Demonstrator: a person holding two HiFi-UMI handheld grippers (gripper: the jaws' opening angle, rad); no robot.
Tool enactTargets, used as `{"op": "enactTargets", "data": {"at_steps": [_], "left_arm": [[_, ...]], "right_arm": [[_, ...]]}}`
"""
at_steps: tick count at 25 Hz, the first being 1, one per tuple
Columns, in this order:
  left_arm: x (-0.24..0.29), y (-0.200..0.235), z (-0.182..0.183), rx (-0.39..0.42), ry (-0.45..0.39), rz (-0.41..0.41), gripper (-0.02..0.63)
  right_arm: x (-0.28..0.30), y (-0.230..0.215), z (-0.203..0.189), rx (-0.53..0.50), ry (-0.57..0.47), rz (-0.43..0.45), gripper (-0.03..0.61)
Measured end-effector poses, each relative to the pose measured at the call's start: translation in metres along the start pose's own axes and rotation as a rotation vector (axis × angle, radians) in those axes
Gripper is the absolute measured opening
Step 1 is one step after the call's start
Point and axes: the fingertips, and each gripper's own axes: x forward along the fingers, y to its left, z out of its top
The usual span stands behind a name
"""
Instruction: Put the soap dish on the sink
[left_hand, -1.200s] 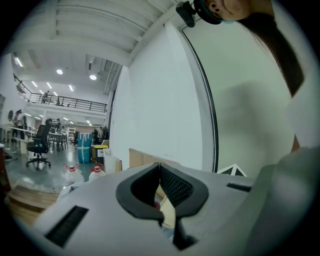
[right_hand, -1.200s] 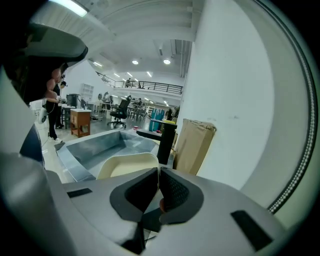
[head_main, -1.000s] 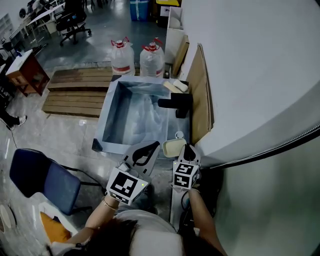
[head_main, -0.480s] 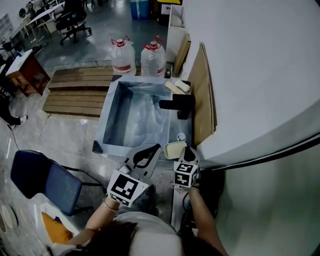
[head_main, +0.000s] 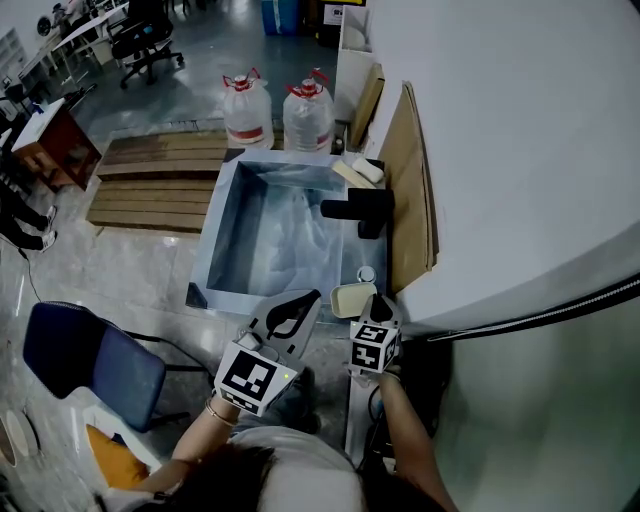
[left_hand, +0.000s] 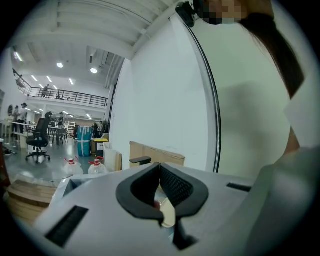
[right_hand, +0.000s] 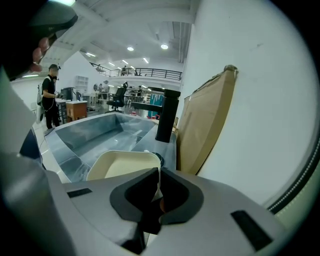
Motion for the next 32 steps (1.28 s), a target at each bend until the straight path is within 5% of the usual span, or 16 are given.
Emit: {"op": "enactTargets", "data": {"at_steps": [18, 32], "left_arm": [[0.002, 0.002, -0.009, -0.012, 0.014, 0.002, 0.009], [-0.01, -0.007, -0.005, 0.003, 0.005, 0.014, 0.009]], "right_arm": [[0.015, 0.001, -0.011, 0.034, 0.071, 0.011, 0.035], [-0.006, 0.002, 0.006, 0.019, -0.005, 0.016, 0.038]]}}
